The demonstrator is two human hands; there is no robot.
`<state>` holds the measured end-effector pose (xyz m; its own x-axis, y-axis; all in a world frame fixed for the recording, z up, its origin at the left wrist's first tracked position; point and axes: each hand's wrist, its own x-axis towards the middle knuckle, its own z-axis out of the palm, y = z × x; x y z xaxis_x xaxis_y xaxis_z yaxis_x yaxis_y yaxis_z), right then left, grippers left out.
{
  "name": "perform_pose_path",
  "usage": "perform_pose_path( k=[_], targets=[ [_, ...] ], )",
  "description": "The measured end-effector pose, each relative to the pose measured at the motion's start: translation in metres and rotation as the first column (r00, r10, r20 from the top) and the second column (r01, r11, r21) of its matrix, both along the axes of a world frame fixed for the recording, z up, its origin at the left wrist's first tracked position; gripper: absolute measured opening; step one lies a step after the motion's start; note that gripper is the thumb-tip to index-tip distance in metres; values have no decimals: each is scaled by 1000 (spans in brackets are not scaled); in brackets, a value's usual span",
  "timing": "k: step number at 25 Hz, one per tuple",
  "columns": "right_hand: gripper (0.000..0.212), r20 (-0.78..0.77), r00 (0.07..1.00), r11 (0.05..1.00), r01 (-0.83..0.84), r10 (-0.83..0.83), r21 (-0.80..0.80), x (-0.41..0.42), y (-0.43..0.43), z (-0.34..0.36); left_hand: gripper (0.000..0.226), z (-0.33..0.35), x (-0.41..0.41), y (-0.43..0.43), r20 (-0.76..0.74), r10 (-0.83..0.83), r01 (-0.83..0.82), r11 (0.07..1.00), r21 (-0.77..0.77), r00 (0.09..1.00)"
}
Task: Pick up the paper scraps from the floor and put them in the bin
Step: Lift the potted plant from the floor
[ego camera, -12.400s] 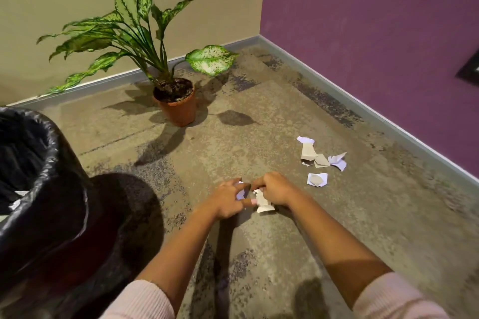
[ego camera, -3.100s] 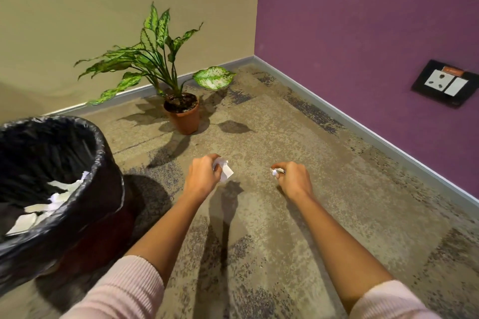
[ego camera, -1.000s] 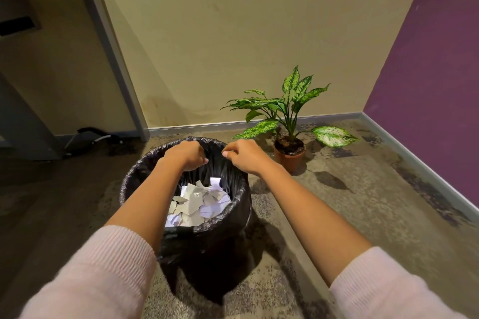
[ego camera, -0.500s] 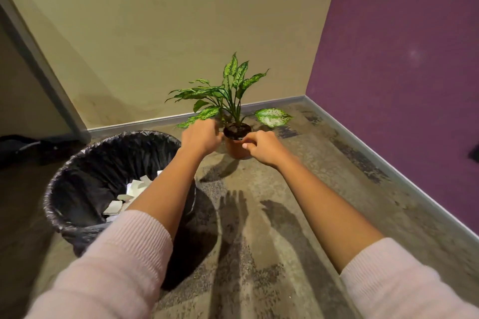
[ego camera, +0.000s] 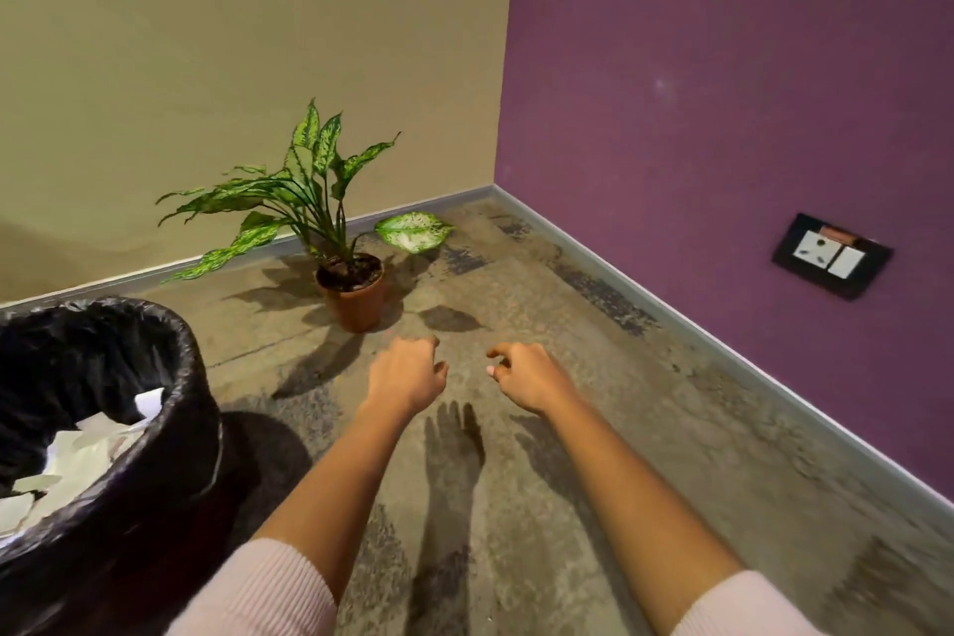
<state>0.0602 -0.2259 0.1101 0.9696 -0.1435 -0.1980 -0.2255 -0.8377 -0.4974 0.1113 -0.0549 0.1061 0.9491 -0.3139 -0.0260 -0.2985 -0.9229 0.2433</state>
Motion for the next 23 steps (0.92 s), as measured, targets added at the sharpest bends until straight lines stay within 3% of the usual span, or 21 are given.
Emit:
perform_pose_path(
  k=[10, 16, 23],
  targets=[
    [42, -187, 980, 998, 63, -62, -2, -18, -28, -91, 50, -78, -19, -47, -130, -55, 72, 989, 132, 990],
    [46, -227, 974, 1000, -15, 11, -17, -18, -16, -64, 54, -60, -24, -37, -235, -19, 61, 983, 172, 972],
    [42, -301, 949, 994, -105, 93, -26, -19, -4, 23, 59, 20, -26, -22, -293, 27, 28, 983, 184, 956]
  ],
)
